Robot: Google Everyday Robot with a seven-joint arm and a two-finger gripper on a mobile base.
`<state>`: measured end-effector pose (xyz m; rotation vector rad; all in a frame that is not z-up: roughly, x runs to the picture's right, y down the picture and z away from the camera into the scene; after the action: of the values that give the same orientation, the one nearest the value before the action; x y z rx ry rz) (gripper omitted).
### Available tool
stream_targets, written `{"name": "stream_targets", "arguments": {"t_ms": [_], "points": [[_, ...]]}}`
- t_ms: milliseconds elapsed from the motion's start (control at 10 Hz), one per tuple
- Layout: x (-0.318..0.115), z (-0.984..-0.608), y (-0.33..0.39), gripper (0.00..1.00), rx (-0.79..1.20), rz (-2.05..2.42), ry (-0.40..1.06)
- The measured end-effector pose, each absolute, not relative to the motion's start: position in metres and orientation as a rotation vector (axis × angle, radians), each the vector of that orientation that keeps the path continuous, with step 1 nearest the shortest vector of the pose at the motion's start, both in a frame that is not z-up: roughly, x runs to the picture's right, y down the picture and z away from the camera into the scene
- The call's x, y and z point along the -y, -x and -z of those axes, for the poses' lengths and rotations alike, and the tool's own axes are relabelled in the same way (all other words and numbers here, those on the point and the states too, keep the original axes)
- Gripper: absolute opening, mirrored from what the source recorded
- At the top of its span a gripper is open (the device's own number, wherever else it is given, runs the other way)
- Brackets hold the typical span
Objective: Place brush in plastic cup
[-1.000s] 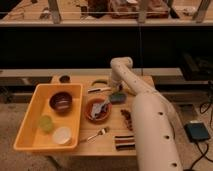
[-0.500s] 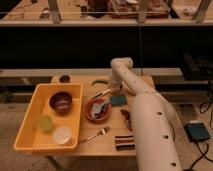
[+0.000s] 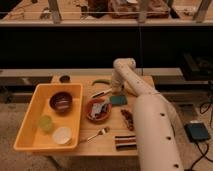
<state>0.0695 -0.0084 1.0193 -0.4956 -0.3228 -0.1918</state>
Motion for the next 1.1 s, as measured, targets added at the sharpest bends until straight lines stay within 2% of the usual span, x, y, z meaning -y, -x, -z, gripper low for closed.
{"name": "stream_targets", "arguments": {"t_ms": [300,600,1100], "points": [[0.029,-0.999,-0.087,0.00,0.338,0.066,0.444],[0.056,-0.964,-0.103,0.00,0.360,-0.008,0.378],[0.061,-0.930,-0.069,0.00,0.372,0.086,0.328]]}}
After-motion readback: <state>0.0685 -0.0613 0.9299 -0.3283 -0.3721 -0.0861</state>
